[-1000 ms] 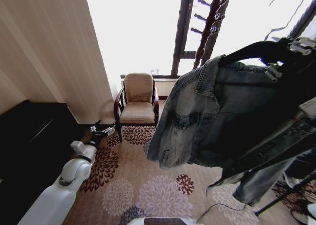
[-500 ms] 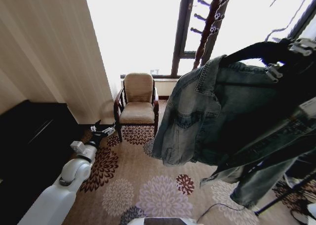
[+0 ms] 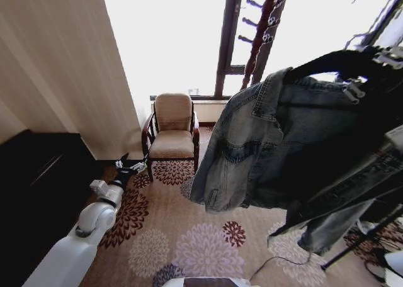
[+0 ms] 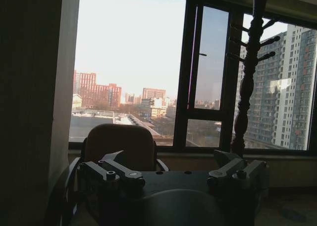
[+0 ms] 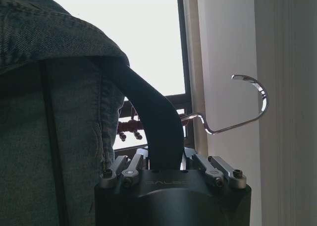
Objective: Pick up the clothes from the bed and hang them on the clothes hanger.
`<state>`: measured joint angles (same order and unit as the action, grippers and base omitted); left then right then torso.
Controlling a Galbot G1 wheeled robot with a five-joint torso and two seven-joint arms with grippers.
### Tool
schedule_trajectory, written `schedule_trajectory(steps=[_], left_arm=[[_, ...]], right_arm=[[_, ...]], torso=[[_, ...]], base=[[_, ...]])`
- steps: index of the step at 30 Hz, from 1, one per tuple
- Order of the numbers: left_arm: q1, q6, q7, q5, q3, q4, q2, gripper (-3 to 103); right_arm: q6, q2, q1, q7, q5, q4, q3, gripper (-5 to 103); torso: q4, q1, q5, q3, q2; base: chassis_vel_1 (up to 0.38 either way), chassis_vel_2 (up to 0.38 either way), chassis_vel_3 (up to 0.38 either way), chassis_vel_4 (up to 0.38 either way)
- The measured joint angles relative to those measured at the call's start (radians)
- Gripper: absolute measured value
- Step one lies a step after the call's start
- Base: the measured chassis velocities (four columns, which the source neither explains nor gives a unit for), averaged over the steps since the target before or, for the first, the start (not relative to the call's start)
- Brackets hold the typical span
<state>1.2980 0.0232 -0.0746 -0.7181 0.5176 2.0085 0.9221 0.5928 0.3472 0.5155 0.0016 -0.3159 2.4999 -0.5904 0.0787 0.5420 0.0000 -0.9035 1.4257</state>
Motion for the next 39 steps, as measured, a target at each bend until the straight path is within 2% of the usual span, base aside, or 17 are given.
schedule_trajectory(steps=[4,7,12,39], left_arm=[[0.0,0.0,0.0,0.0,0.0,0.0,0.0,100],[0.0,0.001,0.001,0.0,0.0,0.0,0.0,100],[0.0,0.001,0.001,0.0,0.0,0.0,0.0,100],[0.0,0.001,0.001,0.0,0.0,0.0,0.0,100]], right_arm=[[0.002,0.003,0.0,0.02,-0.038,0.0,-0.004,32],[-0.008,0.005,0.003,0.031,-0.045,0.0,-0.014,32],[-0.026,0.001,0.006,0.048,-0.055,0.0,-0.023,31],[-0.023,-0.002,0.034,0.038,-0.068,0.0,-0.037,31]], torso=[[0.0006,0.001,0.0003,-0.001,0.003],[-0.0006,0.002,0.0003,-0.002,0.004],[-0.0002,0.002,-0.0002,-0.002,0.004],[-0.0002,0.002,0.0,-0.002,0.004]], base=[[-0.028,-0.03,-0.023,-0.021],[0.0,0.0,0.0,0.0],[0.0,0.0,0.0,0.0],[-0.034,0.026,0.033,-0.028]])
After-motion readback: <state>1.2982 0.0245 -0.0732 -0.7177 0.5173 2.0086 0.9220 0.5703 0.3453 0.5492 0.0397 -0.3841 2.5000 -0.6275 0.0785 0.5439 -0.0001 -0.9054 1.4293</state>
